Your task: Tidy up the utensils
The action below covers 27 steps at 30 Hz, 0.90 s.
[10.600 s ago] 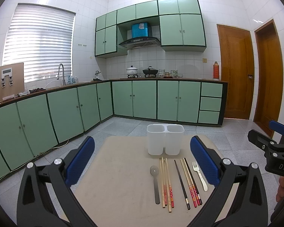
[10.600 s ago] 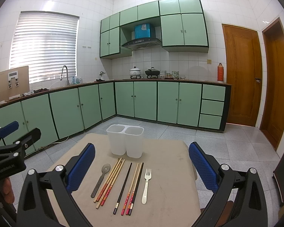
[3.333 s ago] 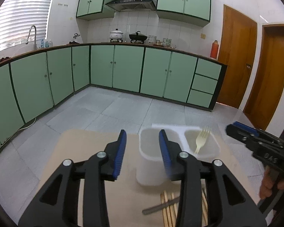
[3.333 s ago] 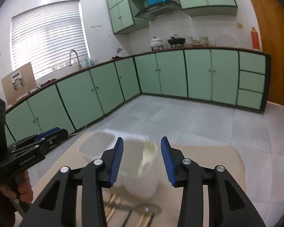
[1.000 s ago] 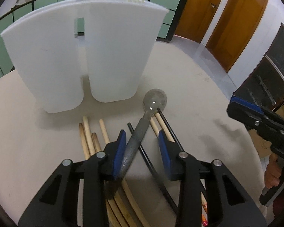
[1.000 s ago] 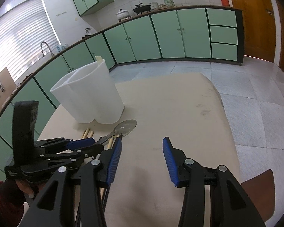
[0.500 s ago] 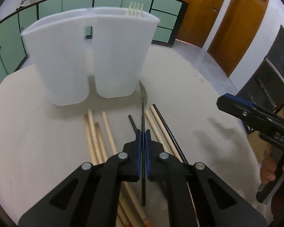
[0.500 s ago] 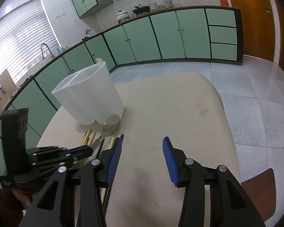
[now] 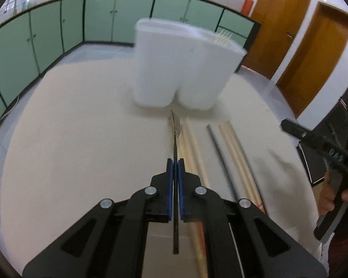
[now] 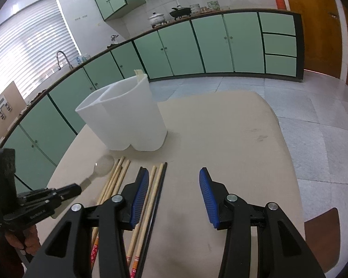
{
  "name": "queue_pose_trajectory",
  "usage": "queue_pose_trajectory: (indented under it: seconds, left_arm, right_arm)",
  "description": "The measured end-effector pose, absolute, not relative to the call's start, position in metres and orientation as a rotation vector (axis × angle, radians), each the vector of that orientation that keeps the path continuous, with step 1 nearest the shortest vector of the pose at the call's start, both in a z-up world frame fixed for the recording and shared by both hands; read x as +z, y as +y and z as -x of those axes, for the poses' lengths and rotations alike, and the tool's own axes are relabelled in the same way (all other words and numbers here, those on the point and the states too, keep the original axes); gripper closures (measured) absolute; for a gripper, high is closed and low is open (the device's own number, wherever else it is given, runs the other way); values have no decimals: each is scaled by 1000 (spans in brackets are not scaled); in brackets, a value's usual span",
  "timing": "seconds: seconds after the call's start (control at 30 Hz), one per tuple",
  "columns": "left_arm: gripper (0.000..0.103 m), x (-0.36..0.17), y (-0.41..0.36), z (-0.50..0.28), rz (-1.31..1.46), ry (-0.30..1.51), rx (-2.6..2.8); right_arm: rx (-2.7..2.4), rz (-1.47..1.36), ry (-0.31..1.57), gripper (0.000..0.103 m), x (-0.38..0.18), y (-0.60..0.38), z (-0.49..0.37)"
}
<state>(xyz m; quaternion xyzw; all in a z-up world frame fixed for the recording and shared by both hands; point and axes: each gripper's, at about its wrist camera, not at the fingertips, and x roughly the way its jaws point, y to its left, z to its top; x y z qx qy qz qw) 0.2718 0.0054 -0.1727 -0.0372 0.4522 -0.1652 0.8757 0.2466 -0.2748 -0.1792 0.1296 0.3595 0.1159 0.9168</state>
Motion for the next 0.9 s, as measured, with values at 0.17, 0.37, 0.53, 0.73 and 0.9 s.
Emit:
queue_pose_trajectory:
  seconds: [0.17, 0.37, 0.53, 0.73, 0.9]
  left_arm:
    - [94, -189, 32, -267, 74, 1015, -301]
    - [61, -181, 37, -281, 82, 990, -274]
    - [61, -181, 32, -307, 63, 1002, -232]
    - [62, -189, 18, -327, 19, 1034, -220]
    - [61, -194, 14, -335, 15, 1047, -209]
  right_arm:
    - [250, -253, 740, 58, -177, -267, -245]
    - [250, -248, 740, 58, -176, -265, -245]
    - [254, -241, 744, 58, -176, -266, -246]
    - [258, -246, 748, 58, -179, -266, -252]
    - [264, -249, 753, 58, -183, -265, -256]
